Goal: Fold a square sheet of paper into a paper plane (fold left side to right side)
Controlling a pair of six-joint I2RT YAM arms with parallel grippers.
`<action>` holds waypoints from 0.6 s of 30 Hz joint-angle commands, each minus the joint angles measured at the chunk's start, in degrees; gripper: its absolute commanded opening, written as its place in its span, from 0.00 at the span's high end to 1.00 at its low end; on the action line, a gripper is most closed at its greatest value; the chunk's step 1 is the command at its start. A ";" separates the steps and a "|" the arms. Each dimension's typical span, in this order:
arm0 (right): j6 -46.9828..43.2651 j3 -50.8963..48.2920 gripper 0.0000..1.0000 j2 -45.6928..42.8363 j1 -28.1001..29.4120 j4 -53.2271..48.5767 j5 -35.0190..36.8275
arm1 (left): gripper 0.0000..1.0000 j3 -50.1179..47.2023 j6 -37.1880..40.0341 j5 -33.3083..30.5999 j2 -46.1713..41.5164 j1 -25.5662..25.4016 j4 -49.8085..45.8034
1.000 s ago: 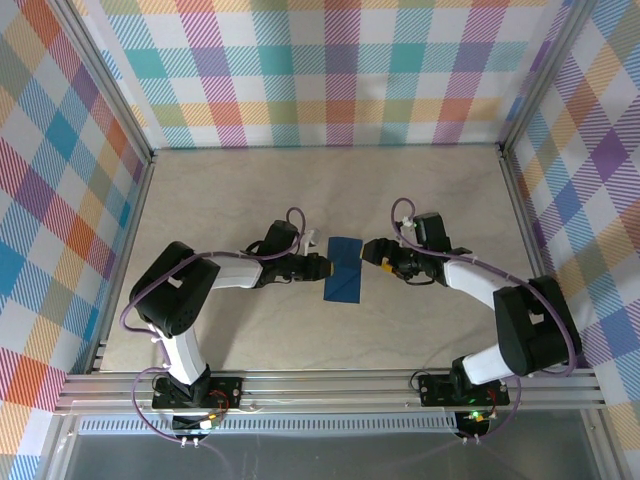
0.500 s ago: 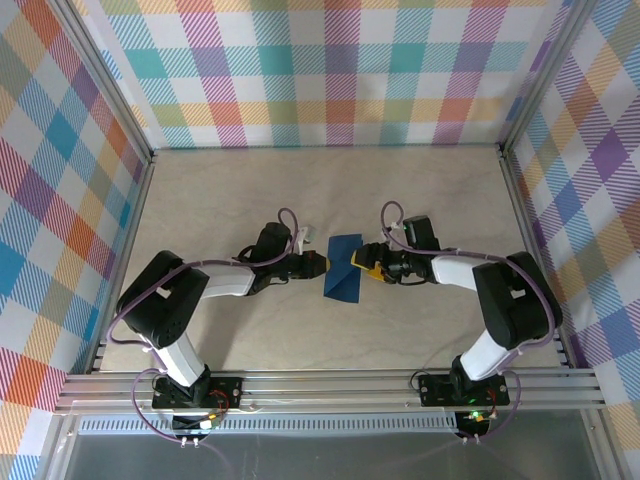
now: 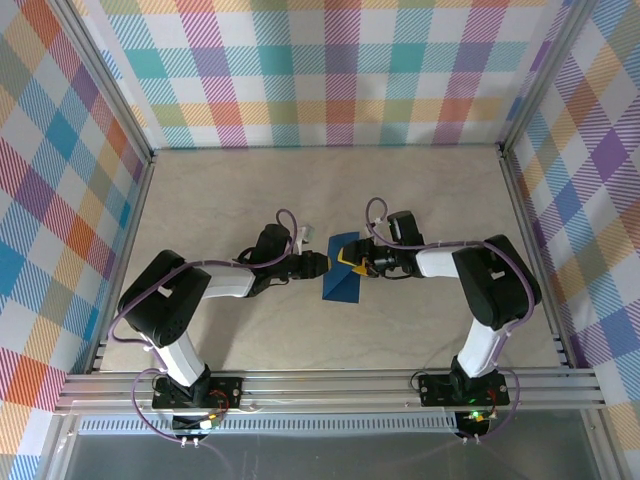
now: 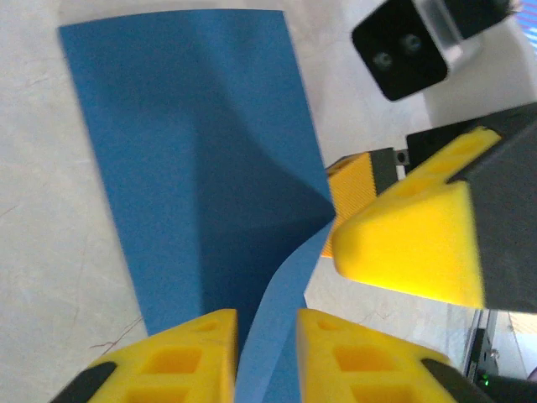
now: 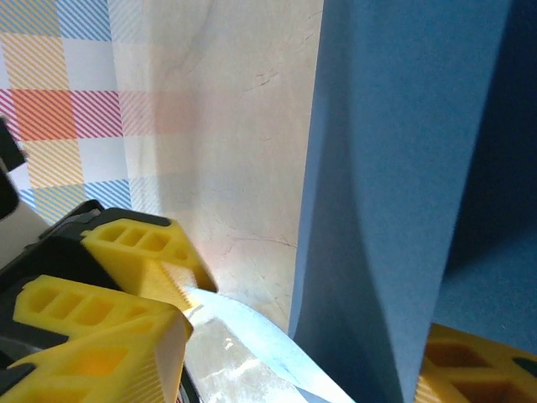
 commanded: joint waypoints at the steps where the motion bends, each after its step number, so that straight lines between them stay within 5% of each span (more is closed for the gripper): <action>1: 0.88 1.06 0.45 1.06 0.40 2.21 -1.25 | 0.70 -0.48 -0.36 -0.41 2.34 0.39 1.94; 11: 1.54 0.00 0.58 2.83 0.94 3.27 -1.08 | 0.68 2.06 -0.57 -1.61 4.96 0.57 -2.33; 18: 0.62 -0.11 0.83 2.06 0.86 3.06 -0.41 | 0.68 1.17 -1.47 -1.51 1.48 0.65 -1.23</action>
